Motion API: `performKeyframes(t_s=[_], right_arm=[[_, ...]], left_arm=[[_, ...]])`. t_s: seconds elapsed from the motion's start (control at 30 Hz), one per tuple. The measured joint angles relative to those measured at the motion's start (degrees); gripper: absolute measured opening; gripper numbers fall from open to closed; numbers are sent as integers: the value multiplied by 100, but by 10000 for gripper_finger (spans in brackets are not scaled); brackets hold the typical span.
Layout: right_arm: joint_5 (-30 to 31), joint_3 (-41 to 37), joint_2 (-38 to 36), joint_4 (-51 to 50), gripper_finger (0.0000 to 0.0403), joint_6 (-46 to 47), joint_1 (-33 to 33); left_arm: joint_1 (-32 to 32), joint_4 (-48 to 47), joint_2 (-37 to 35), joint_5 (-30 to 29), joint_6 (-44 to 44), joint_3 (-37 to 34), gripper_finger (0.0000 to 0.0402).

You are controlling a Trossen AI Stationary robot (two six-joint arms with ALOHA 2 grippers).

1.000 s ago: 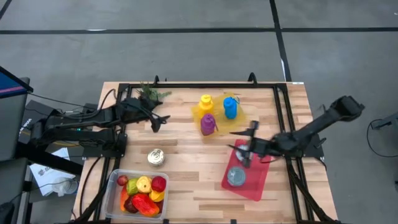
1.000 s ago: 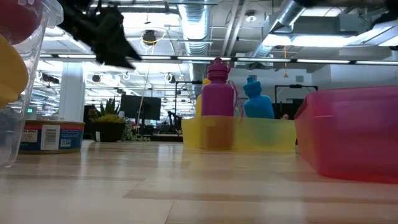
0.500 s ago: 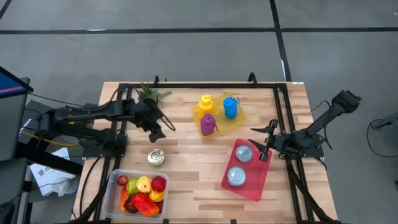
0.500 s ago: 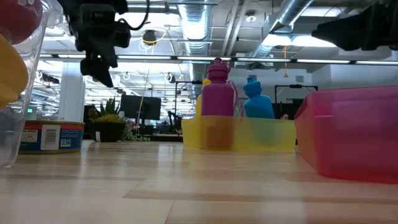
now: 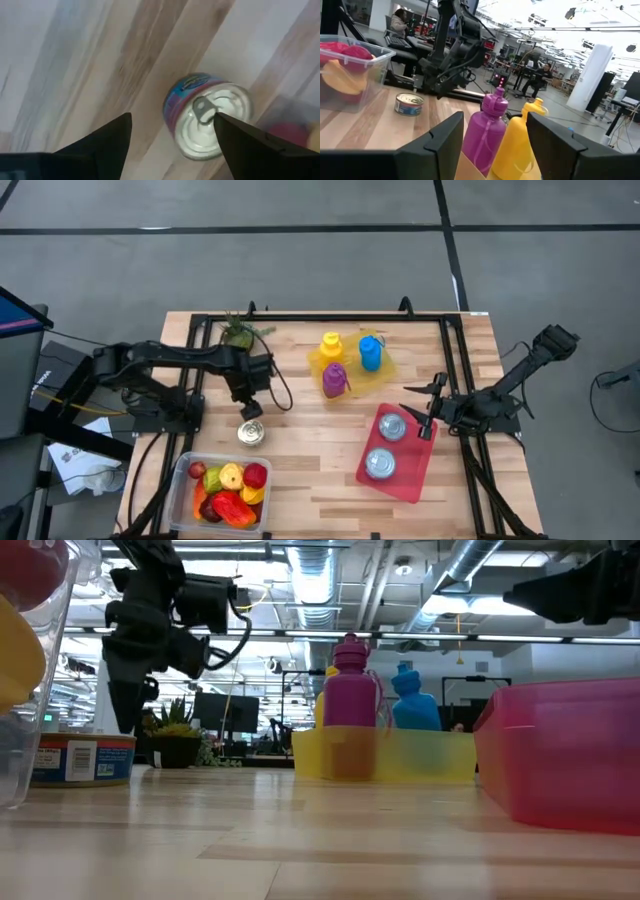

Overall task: Pick & Place Food Item
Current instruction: Put the blue and pink tuna can into the red bin

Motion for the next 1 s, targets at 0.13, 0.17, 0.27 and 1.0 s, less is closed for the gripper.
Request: performKeyframes(t_s=[0.13, 0.17, 0.27, 1.0], right_arm=[[9, -1, 0, -1, 207, -2, -2], [6, -2, 0, -3, 207, -2, -2], [12, -2, 0, -3, 207, -3, -2], [61, -2, 0, -1, 207, -109, -4]], left_arm=[[2, -4, 171, -17, 289, -2, 267], [2, -28, 195, -40, 359, -2, 263], [2, 5, 271, -318, 507, -2, 253], [-665, 176, 342, -437, 568, -4, 234]])
